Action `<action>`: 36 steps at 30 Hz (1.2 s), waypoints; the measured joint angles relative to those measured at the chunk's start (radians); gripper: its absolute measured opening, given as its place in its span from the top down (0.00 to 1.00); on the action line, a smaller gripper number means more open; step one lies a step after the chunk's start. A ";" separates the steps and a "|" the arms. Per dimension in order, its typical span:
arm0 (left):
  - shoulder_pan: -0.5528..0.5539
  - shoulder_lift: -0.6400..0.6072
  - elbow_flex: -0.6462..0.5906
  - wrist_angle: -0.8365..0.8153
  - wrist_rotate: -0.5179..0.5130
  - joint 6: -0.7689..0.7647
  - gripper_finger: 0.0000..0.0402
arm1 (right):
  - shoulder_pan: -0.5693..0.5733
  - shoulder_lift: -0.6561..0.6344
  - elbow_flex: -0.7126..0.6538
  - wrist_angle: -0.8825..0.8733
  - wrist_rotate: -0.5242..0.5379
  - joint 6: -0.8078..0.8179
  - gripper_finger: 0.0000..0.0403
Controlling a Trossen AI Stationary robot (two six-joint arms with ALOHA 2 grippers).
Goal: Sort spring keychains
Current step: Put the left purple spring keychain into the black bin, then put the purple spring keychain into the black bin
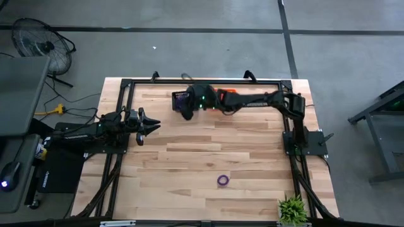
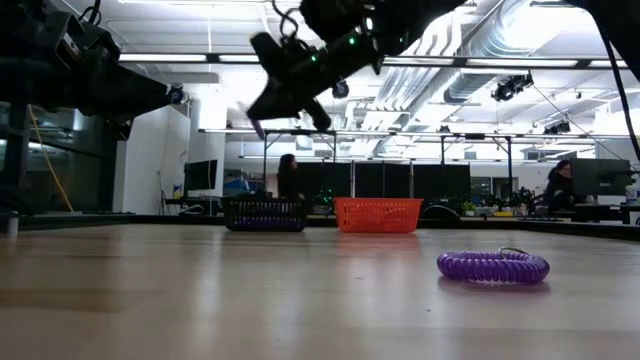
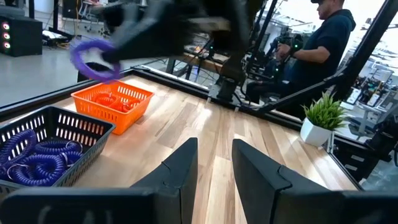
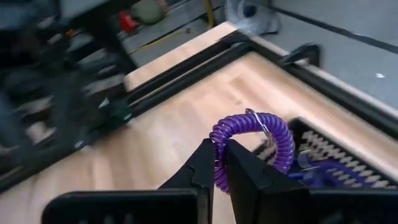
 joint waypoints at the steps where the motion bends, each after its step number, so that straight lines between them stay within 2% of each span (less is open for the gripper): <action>1: 0.000 0.000 0.000 0.000 0.000 0.000 0.75 | -0.015 0.000 0.000 0.001 0.001 0.008 0.94; 9: 0.000 0.000 0.000 0.000 0.000 0.000 0.75 | -0.093 0.014 0.001 -0.004 0.002 0.081 0.94; 17: 0.000 0.000 0.000 0.000 0.000 0.000 0.75 | -0.096 0.102 0.001 0.009 0.020 0.170 0.93; 24: 0.000 0.000 0.000 0.000 0.000 0.000 0.75 | -0.098 0.107 0.001 0.017 0.062 0.165 0.85; 36: 0.000 0.000 0.000 0.000 0.000 0.000 0.75 | -0.097 0.107 0.001 0.017 0.026 0.162 0.68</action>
